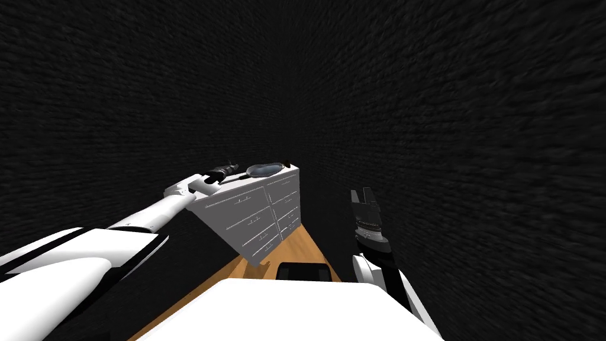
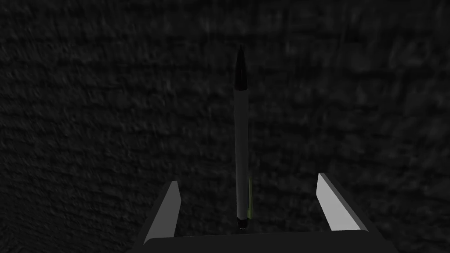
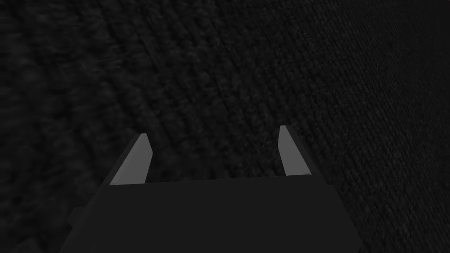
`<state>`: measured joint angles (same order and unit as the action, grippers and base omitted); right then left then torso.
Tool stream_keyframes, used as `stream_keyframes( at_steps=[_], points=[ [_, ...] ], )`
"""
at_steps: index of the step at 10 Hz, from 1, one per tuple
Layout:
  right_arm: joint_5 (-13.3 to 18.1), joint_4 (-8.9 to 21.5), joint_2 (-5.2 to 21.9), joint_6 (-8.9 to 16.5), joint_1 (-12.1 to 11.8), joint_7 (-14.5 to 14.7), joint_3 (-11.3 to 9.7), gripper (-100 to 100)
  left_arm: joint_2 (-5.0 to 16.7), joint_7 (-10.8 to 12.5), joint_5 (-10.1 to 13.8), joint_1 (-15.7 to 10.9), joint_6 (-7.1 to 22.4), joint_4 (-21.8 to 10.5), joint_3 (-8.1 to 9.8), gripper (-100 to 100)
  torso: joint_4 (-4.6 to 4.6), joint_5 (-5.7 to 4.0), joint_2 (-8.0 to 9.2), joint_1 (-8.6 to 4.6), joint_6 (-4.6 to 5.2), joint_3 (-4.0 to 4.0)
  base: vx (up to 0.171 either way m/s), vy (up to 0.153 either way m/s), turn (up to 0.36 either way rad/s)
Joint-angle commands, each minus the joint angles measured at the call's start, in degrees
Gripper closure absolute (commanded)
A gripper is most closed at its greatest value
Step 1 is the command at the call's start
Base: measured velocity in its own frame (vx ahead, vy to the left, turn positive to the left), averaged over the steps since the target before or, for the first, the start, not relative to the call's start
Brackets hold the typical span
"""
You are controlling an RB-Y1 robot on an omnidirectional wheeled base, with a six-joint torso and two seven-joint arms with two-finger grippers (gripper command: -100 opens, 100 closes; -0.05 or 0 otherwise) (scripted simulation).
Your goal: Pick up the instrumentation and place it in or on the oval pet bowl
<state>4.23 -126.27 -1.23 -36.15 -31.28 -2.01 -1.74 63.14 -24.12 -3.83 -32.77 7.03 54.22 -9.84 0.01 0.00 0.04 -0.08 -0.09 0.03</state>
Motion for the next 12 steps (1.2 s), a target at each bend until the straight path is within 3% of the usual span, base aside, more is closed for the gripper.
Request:
stream_keyframes(
  at_steps=[1, 2, 3, 4, 8, 9, 10, 12],
  points=[
    [0.0, 0.0, 0.0, 0.0, 0.0, 0.0, 0.0, 0, 0.3, -0.1, -0.3, -0.2, 0.2, -1.3, 0.56, -100, 0.0, 0.0, 0.0, 0.0, 0.0, 0.0, -0.004, 0.031, -0.196],
    [0.0, 0.0, 0.0, 0.0, 0.0, 0.0, 0.0, 0, 0.5, -0.1, -0.5, -0.4, 0.4, -2.3, 0.98, -100, 0.0, 0.02, 0.04, 0.12, 0.06, 0.02, -0.008, 0.07, -0.284],
    [0.0, 0.0, 0.0, 0.0, 0.0, 0.0, 0.0, 0, 0.2, -0.3, -0.3, -1.6, -0.4, -3.3, -0.03, -100, 0.01, 0.04, 0.06, 0.25, 0.05, 0.03, -0.003, 0.039, -0.059],
    [0.0, 0.0, 0.0, 0.0, 0.0, 0.0, 0.0, 0, 0.2, -0.3, -0.2, -1.7, -0.4, -3.4, -0.07, 100, 0.02, 0.06, 0.06, 0.2, -0.03, 0.04, 0.0, 0.006, 0.01],
    [0.0, 0.0, 0.0, 0.0, 0.0, 0.0, 0.0, 0, 0.2, -0.3, -0.3, -1.7, -0.4, -3.4, -0.06, 100, 0.0, 0.03, 0.05, 0.04, 0.0, 0.03, 0.0, 0.002, 0.001],
    [0.0, 0.0, 0.0, 0.0, 0.0, 0.0, 0.0, 0, 0.2, -0.3, -0.3, -1.7, -0.4, -3.4, -0.06, 0, 0.0, 0.03, 0.05, 0.04, 0.0, 0.03, 0.0, 0.0, 0.0],
    [0.0, 0.0, 0.0, 0.0, 0.0, 0.0, 0.0, 0, 0.3, -0.1, -0.3, -0.3, 0.3, -1.6, 0.7, 100, 0.0, 0.03, 0.05, 0.04, 0.0, 0.03, 0.0, -0.006, 0.111],
    [0.0, 0.0, 0.0, 0.0, 0.0, 0.0, 0.0, 0, 0.1, -0.2, -0.3, -0.5, -0.1, -1.5, 0.5, 100, -0.03, 0.11, 0.14, -0.01, -0.18, 0.06, 0.008, -0.032, 0.107]
  ],
)
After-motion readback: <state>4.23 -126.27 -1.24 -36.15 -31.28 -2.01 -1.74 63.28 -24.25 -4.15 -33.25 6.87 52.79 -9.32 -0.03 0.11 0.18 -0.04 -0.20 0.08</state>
